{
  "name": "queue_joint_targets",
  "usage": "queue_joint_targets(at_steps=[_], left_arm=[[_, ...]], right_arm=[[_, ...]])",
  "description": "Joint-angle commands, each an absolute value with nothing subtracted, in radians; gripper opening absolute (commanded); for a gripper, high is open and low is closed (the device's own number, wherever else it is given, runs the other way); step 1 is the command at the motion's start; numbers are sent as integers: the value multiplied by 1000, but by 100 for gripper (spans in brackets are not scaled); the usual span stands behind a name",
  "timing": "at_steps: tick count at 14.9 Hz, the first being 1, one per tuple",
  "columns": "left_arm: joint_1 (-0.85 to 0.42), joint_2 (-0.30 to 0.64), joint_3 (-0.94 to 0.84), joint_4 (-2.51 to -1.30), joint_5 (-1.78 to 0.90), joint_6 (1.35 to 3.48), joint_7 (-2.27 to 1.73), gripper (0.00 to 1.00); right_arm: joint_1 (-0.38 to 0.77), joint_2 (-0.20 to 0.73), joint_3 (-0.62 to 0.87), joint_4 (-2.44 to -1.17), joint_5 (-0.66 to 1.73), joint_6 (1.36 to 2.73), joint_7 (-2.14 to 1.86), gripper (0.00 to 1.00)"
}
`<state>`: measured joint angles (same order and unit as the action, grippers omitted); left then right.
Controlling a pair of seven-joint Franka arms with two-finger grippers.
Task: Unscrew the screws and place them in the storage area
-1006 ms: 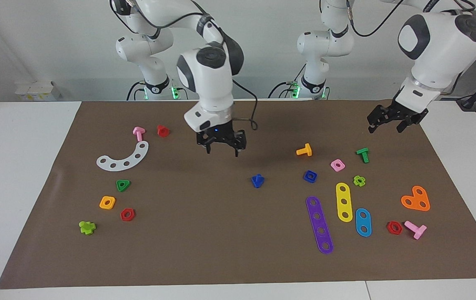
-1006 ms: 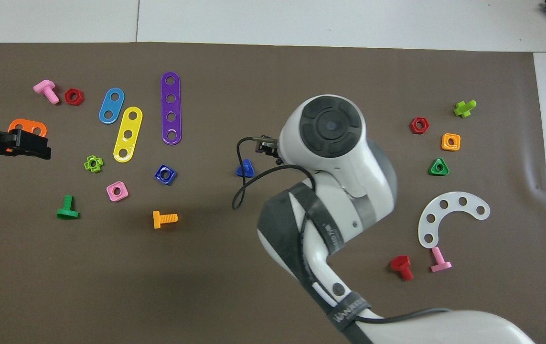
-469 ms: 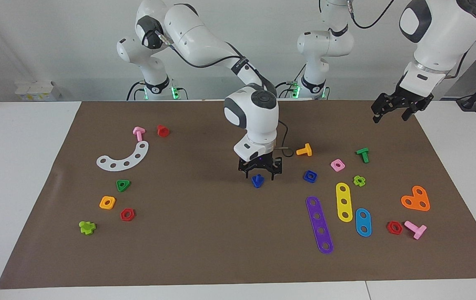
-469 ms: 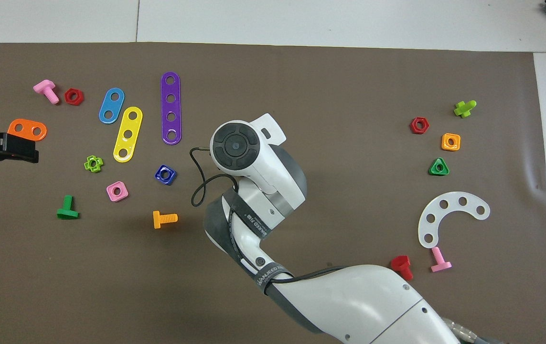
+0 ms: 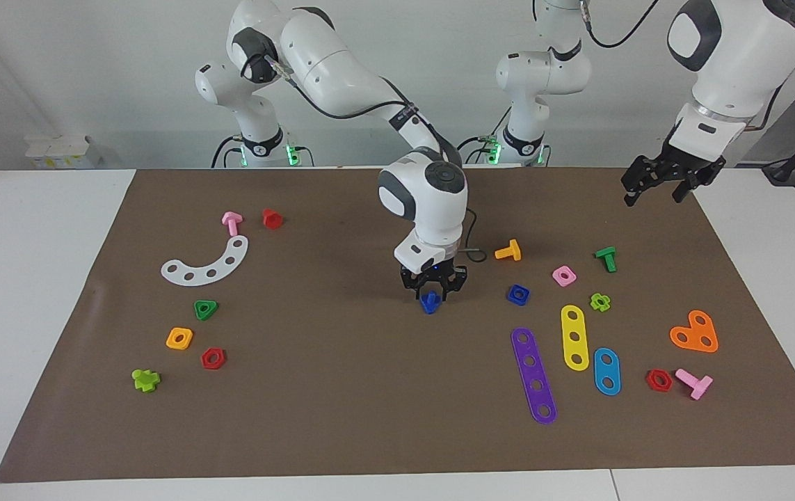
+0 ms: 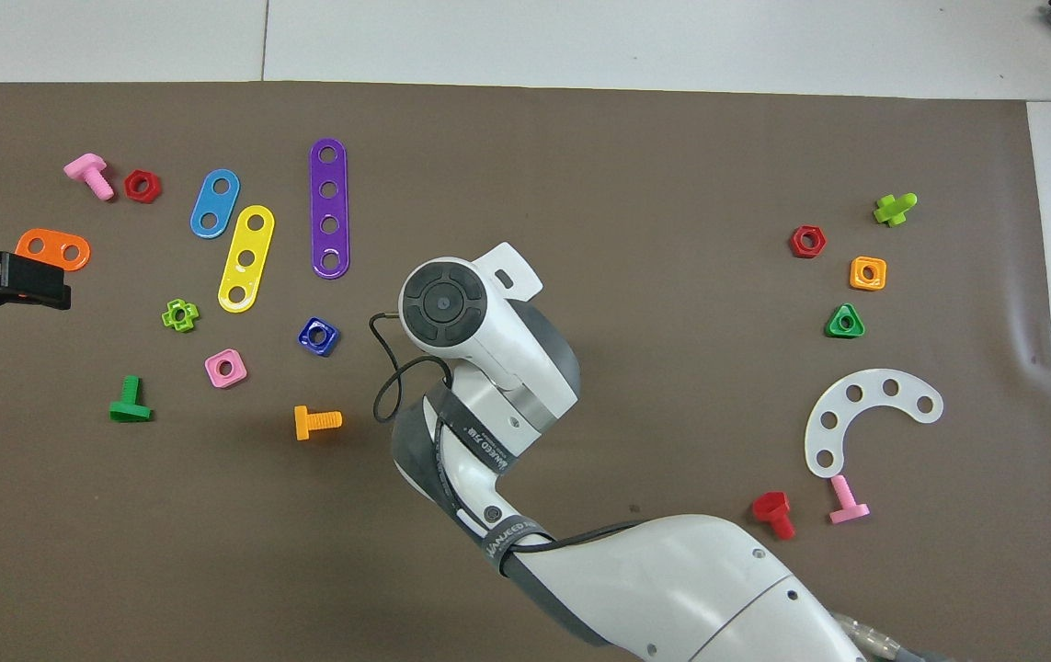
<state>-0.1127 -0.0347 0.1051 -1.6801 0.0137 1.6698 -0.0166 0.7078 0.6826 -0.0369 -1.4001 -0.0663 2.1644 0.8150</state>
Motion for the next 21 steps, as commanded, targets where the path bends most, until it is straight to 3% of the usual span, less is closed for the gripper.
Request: queue_joint_targets(at_steps=[1, 2, 3, 4, 10, 16, 21], left_arm=[[-106, -60, 100, -1701, 34, 1663, -31, 100], [-107, -61, 100, -1704, 34, 1666, -31, 100], [-106, -61, 100, -1704, 34, 1675, -32, 100], [-104, -61, 101, -1704, 34, 1672, -32, 100], [-106, -61, 100, -1704, 34, 1666, -32, 100], [-106, -61, 101, -1704, 34, 1666, -32, 100], [-106, -61, 100, -1704, 34, 1666, -32, 100]], right_arm=[[704, 644, -35, -1465, -81, 2212, 784, 52], [704, 644, -35, -1466, -81, 2215, 784, 46], [704, 644, -35, -1465, -83, 2220, 785, 34], [706, 644, -35, -1465, -84, 2220, 784, 2], [700, 634, -49, -1430, -83, 2157, 802, 0], [473, 353, -60, -1603, -81, 2079, 651, 0], [307, 278, -58, -1773, -78, 2112, 413, 0]])
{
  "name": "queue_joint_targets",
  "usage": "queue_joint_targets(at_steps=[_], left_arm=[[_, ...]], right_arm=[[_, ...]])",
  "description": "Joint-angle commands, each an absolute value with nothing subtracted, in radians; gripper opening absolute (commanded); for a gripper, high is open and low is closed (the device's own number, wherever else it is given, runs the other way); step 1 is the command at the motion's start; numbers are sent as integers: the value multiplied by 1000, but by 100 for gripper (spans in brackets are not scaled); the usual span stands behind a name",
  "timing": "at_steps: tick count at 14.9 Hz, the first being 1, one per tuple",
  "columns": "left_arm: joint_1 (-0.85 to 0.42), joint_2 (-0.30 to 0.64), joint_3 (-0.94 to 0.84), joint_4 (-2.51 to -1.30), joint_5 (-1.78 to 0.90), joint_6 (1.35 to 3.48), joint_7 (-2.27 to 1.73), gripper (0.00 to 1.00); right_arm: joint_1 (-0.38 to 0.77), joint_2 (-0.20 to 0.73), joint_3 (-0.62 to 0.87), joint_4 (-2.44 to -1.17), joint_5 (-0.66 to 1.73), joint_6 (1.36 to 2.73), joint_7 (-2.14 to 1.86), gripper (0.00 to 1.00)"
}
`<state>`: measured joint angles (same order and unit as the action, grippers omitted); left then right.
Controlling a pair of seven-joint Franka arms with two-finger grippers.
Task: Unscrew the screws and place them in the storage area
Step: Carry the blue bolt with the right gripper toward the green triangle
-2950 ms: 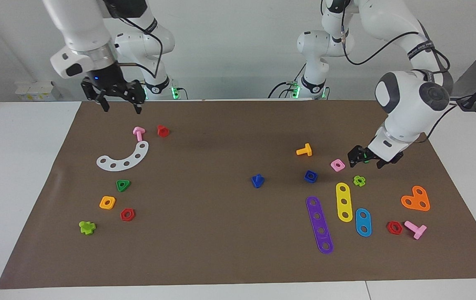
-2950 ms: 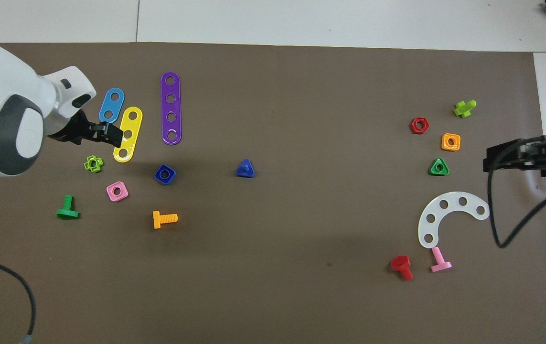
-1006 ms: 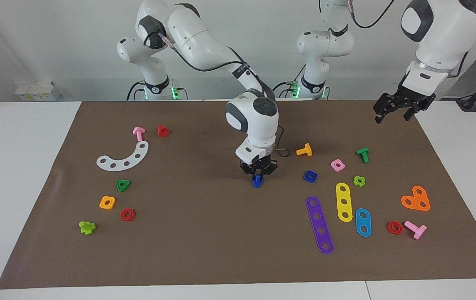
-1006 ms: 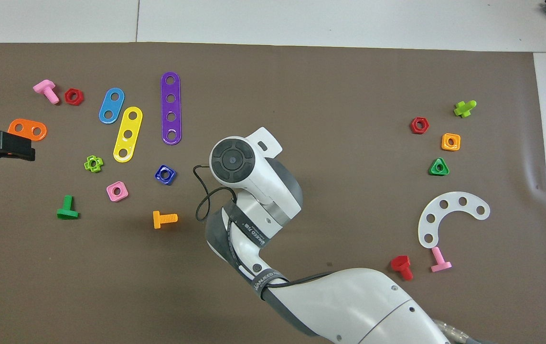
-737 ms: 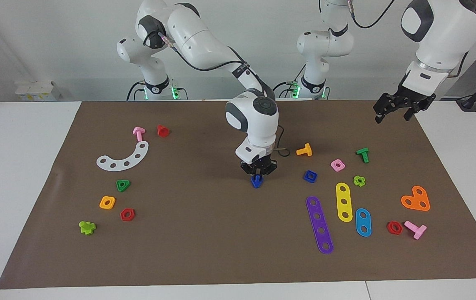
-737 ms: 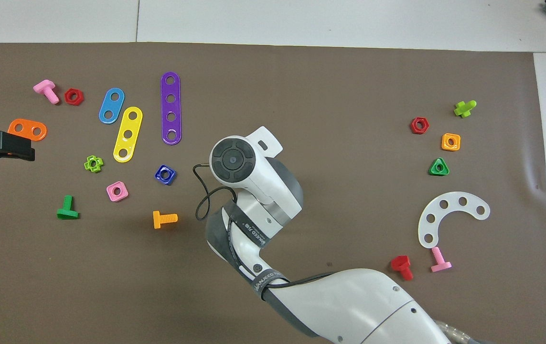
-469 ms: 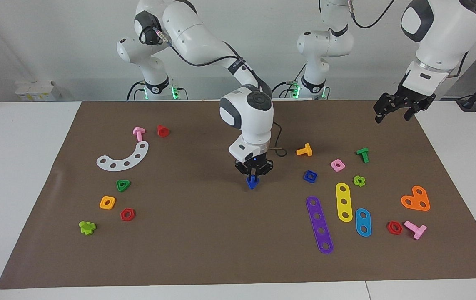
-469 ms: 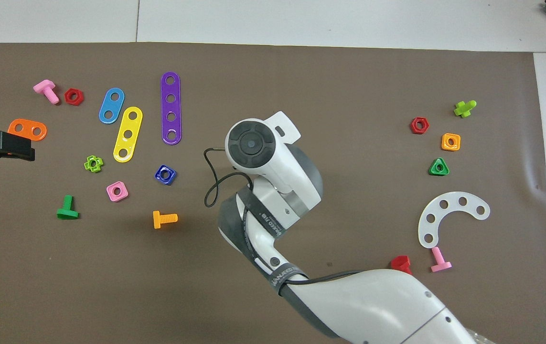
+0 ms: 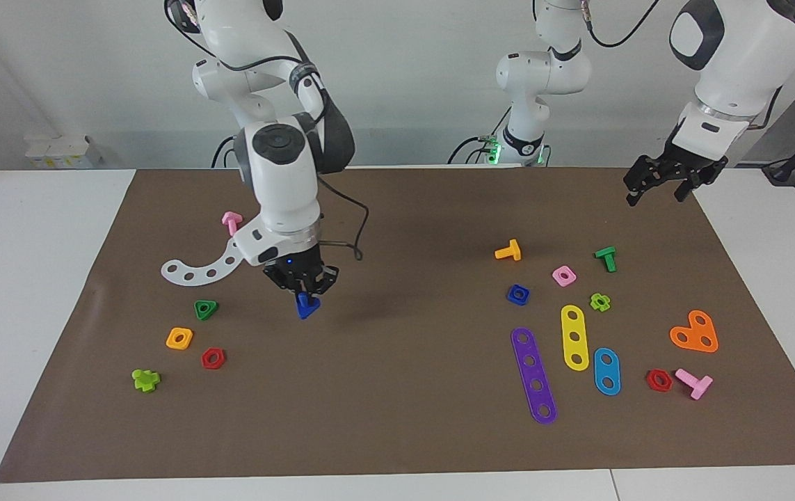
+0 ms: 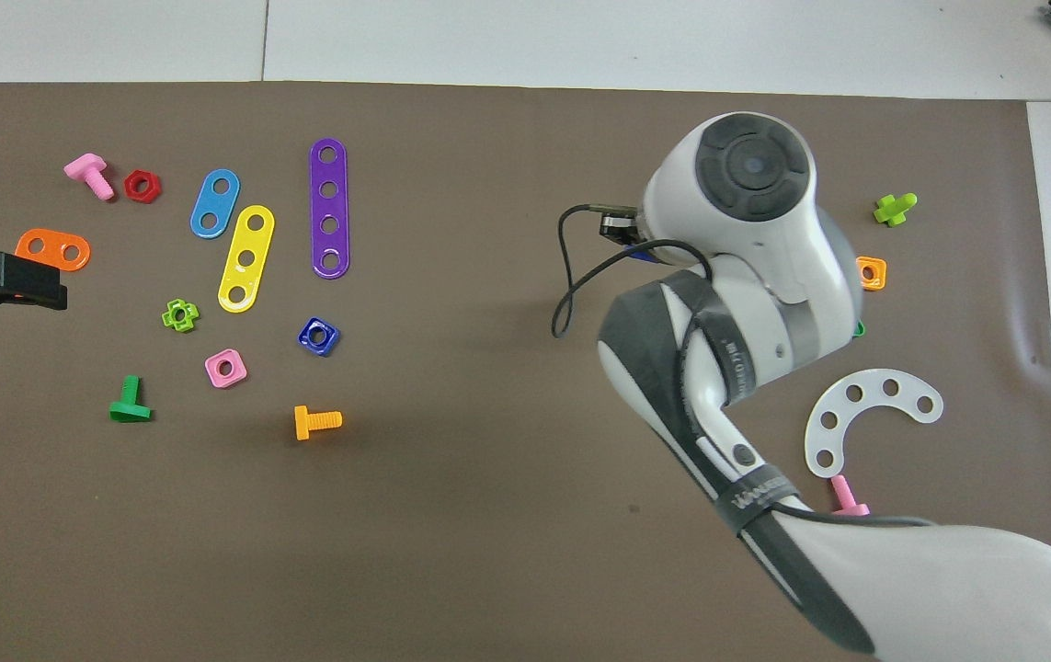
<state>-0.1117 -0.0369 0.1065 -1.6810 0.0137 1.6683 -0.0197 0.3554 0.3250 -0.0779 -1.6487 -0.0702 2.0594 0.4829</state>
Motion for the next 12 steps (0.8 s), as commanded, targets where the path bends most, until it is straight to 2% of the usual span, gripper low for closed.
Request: queue_joint_targets(at_steps=[1, 5, 10, 12], left_arm=[[-106, -61, 101, -1704, 34, 1666, -32, 100], [-106, -61, 101, -1704, 34, 1666, -32, 100], [-104, -61, 101, -1704, 34, 1666, -32, 100], [-106, -61, 101, -1704, 34, 1666, -32, 100]], right_arm=[[276, 262, -60, -1823, -74, 2152, 372, 0], [178, 203, -57, -2048, -64, 2377, 246, 0], [127, 195, -57, -2109, 4, 2401, 146, 0], [110, 192, -57, -2158, 15, 2459, 133, 0]])
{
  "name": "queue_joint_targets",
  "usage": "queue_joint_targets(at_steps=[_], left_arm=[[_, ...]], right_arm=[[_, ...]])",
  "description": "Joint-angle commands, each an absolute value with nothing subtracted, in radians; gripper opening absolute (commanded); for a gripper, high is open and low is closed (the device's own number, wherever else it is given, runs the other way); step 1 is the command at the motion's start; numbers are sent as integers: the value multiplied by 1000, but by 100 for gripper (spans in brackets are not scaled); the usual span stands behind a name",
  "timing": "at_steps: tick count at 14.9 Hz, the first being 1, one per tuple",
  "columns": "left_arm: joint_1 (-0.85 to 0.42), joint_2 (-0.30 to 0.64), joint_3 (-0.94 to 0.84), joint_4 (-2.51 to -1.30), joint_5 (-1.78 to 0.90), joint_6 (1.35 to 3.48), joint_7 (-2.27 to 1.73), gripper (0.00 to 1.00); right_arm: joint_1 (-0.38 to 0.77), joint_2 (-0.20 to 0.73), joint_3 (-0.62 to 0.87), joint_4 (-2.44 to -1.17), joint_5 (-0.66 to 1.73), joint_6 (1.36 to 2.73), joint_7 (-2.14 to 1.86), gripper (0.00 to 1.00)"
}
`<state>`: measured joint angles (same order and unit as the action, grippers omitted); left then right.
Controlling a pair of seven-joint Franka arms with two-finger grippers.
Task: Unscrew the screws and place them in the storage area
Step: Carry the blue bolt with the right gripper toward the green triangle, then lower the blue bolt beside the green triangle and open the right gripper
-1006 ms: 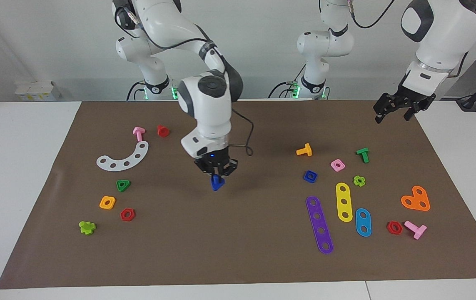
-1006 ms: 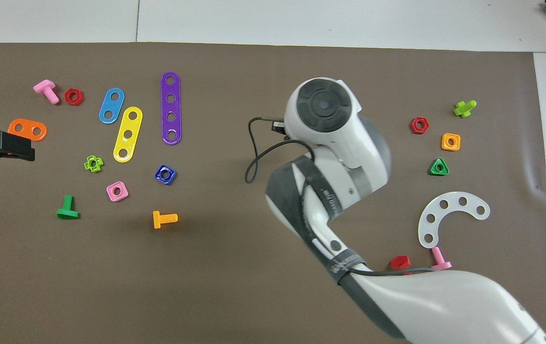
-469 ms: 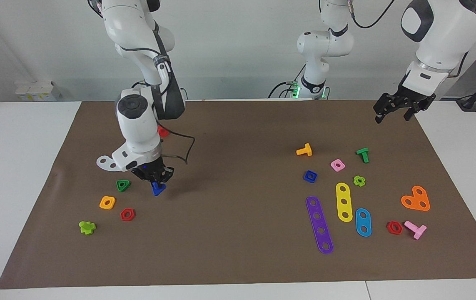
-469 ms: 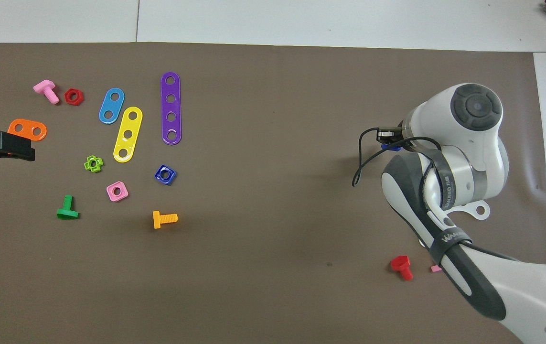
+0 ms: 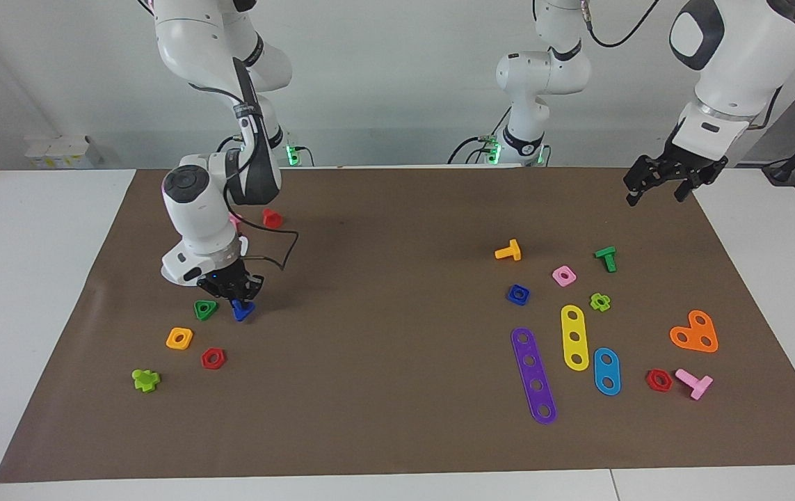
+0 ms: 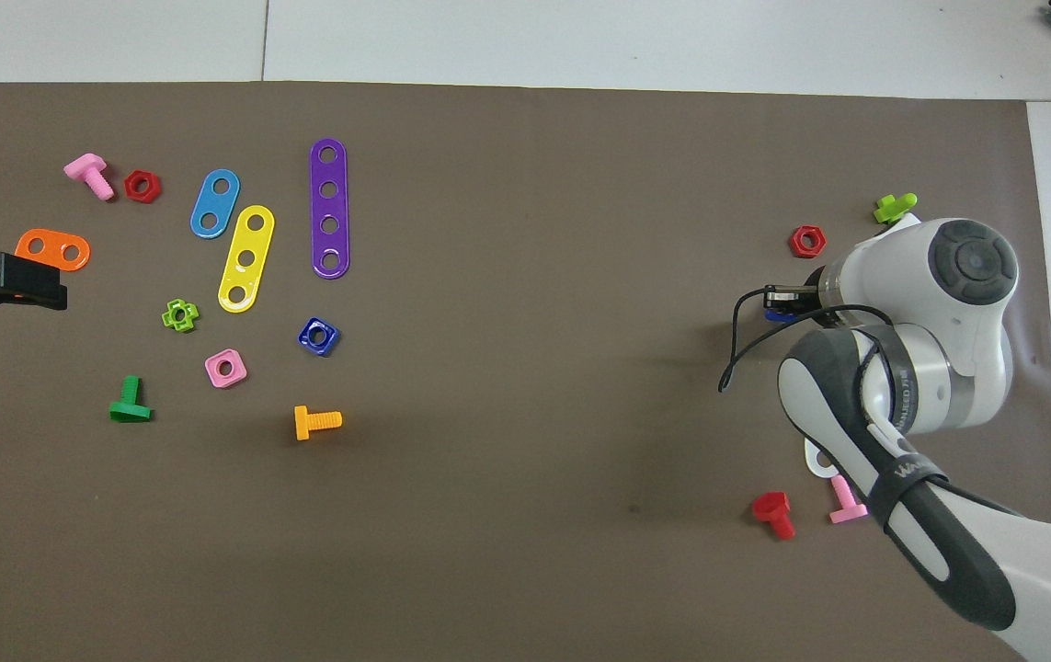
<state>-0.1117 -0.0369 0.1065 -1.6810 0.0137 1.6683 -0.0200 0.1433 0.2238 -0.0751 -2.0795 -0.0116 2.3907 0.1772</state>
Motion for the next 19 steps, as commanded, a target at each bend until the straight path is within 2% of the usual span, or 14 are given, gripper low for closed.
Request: queue_joint_targets(at_steps=[1, 2, 3, 4, 6, 9, 11, 17, 19], left_arm=[[-106, -61, 100, -1704, 34, 1666, -32, 100], [-104, -61, 101, -1704, 34, 1666, -32, 100], [-104, -61, 101, -1704, 34, 1666, -32, 100], [-104, -61, 101, -1704, 34, 1666, -32, 100], [-106, -61, 101, -1704, 34, 1666, -32, 100], [-106, -61, 101, -1704, 34, 1666, -32, 100], [-106, -61, 101, -1704, 34, 1666, -32, 100], [-104, -61, 100, -1704, 34, 1666, -32, 100], [-104, -61, 100, -1704, 34, 1666, -32, 100]], right_arm=[[110, 193, -57, -2173, 15, 2483, 129, 3], [110, 195, -57, -2184, 15, 2506, 129, 47], [110, 195, -58, -2180, 15, 2502, 136, 96], [110, 195, -58, -2168, 15, 2499, 137, 100], [115, 175, -63, -2102, 14, 2421, 140, 100], [103, 169, -67, -1881, -11, 2142, 144, 100], [95, 160, -75, -1766, -56, 2007, 143, 100], [78, 16, -75, -1602, -72, 1656, 141, 100], [61, 5, -75, -1531, -64, 1535, 132, 100]])
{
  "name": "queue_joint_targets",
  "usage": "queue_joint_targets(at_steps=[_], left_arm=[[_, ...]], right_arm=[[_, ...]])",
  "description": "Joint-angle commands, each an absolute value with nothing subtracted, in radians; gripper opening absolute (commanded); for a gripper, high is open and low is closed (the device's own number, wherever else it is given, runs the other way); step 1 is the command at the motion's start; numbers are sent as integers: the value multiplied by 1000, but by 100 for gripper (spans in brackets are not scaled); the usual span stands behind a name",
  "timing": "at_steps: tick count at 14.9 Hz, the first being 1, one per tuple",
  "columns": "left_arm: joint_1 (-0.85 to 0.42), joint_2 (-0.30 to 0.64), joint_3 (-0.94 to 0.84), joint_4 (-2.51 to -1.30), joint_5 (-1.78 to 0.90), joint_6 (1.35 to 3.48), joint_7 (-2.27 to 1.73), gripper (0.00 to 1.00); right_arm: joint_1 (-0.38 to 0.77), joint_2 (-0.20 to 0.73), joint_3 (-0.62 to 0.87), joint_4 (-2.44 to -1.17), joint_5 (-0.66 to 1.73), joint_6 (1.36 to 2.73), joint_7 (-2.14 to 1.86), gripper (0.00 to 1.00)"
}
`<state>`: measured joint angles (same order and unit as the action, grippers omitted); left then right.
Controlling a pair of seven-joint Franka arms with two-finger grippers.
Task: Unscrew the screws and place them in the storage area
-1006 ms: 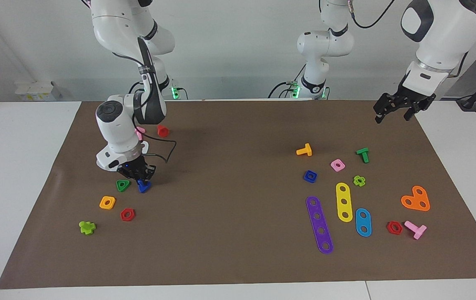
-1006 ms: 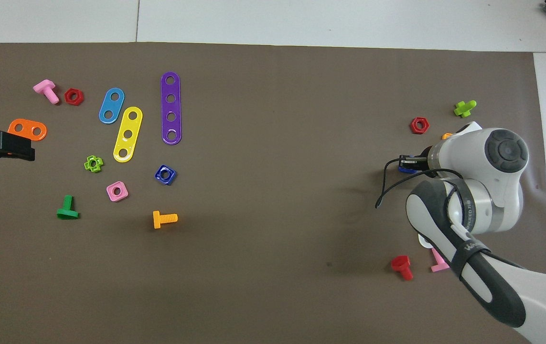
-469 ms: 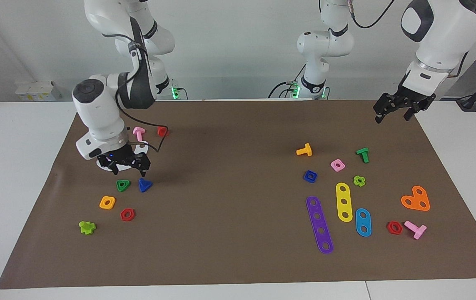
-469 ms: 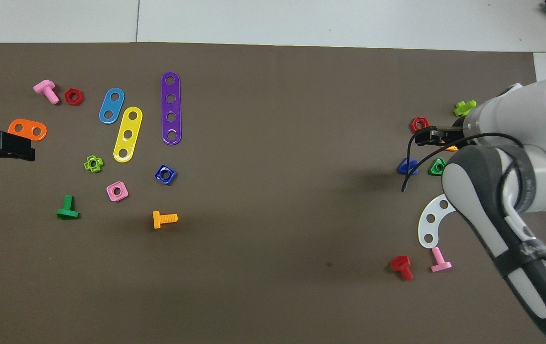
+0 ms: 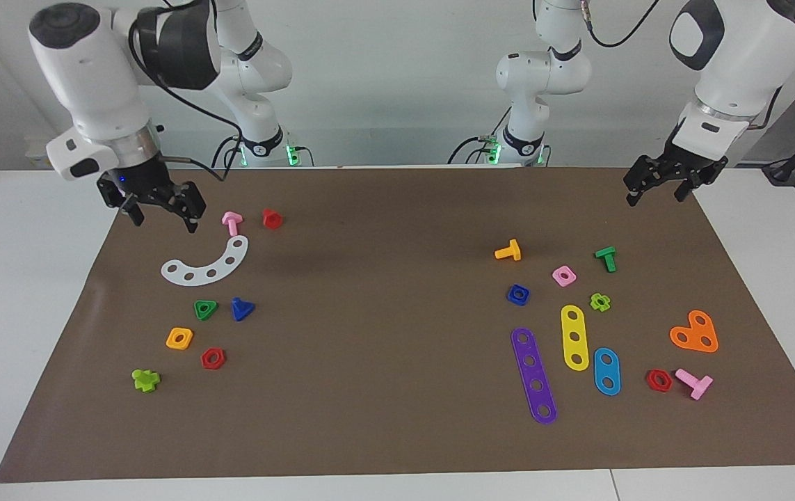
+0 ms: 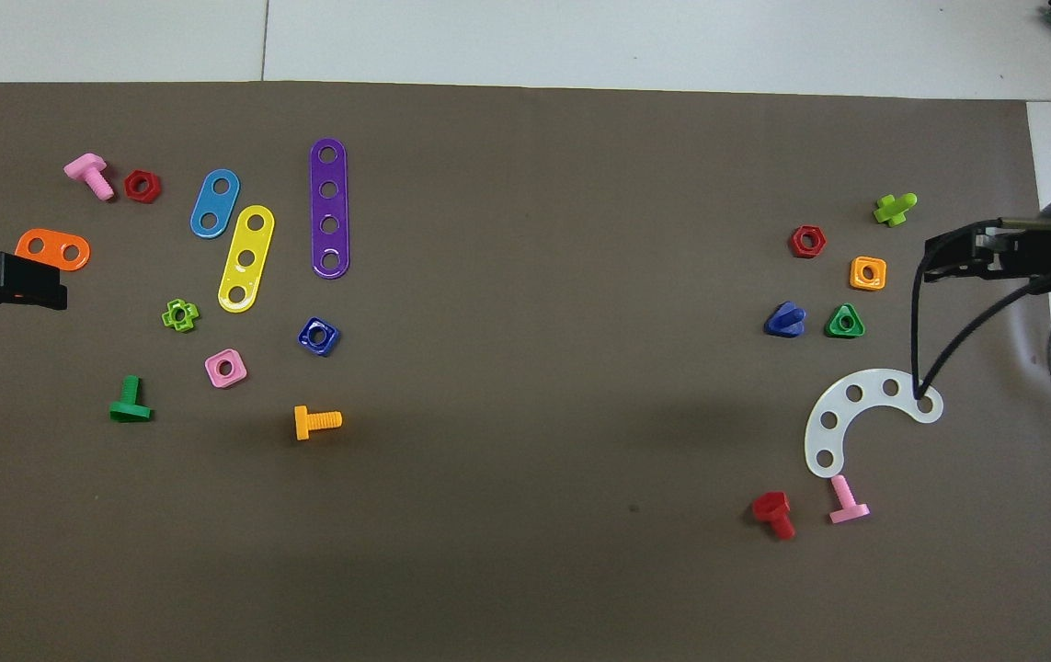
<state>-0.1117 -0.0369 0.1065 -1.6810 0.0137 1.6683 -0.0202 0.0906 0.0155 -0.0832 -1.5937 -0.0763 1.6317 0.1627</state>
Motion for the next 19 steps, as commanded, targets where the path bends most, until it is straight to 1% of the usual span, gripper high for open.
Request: queue_joint_targets(at_steps=[1, 3, 5, 8, 12, 17, 19], left_arm=[[-106, -61, 101, -1704, 34, 1666, -32, 100], [-106, -61, 101, -1704, 34, 1666, -32, 100], [-106, -61, 101, -1704, 34, 1667, -32, 100], [-106, -61, 101, -1704, 34, 1666, -32, 100], [-104, -61, 101, -1704, 34, 1666, -32, 100], [-104, -61, 100, -1704, 34, 1666, -32, 100], [-106, -61, 101, -1704, 34, 1666, -32, 100]], right_arm=[[39, 5, -75, -1498, -29, 1472, 129, 100], [15, -27, -74, -1517, -6, 1431, 120, 100], [-11, -73, -74, -1613, -6, 1456, 46, 100], [-11, -72, -74, -1612, -14, 1485, 21, 100], [0, -63, -71, -1594, -15, 1453, 20, 100], [2, -69, -64, -1594, -14, 1456, 31, 100], [2, -72, -64, -1604, -17, 1482, 32, 100]])
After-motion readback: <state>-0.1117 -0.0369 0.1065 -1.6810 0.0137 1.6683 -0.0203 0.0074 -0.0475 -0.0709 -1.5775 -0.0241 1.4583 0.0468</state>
